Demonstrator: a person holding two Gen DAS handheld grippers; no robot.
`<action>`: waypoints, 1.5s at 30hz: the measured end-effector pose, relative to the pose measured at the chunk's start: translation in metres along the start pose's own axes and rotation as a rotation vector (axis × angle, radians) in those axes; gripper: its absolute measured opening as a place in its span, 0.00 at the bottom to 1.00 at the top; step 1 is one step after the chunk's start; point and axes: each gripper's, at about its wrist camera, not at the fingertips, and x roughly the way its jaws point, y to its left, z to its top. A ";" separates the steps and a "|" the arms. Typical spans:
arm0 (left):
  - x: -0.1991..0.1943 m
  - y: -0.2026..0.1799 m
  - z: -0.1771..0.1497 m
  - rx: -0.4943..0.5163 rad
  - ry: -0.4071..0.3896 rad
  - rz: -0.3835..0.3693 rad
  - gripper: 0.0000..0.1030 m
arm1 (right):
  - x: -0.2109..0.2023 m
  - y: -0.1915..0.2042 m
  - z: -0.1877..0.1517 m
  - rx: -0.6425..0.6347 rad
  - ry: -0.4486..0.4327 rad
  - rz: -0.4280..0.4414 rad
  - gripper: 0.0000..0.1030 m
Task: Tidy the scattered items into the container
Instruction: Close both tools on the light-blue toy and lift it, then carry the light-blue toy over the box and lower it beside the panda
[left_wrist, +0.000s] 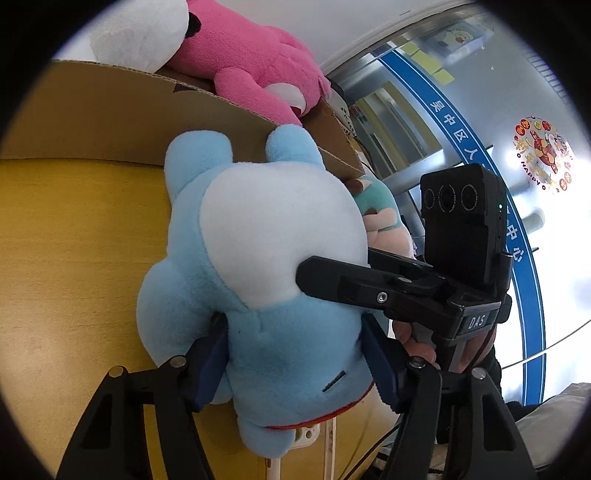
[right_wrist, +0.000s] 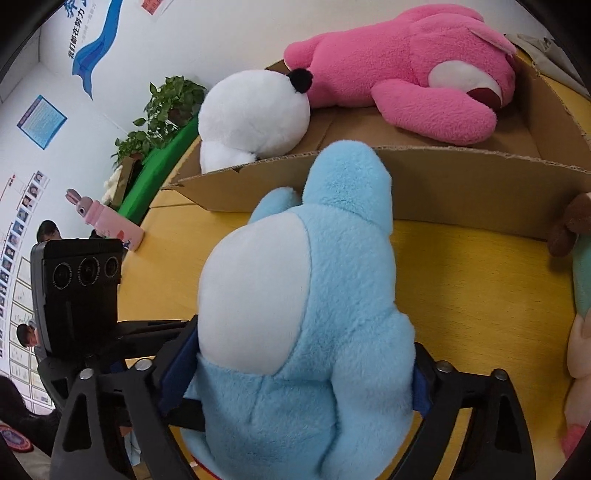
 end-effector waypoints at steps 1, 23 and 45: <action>-0.001 -0.004 0.000 0.004 0.000 0.006 0.63 | -0.004 0.001 -0.001 -0.006 -0.013 -0.001 0.87; -0.135 -0.162 0.153 0.498 -0.324 0.165 0.62 | -0.170 0.106 0.155 -0.335 -0.521 -0.008 0.86; -0.001 0.022 0.167 0.248 -0.085 0.335 0.61 | 0.044 -0.054 0.165 0.043 -0.253 0.019 0.96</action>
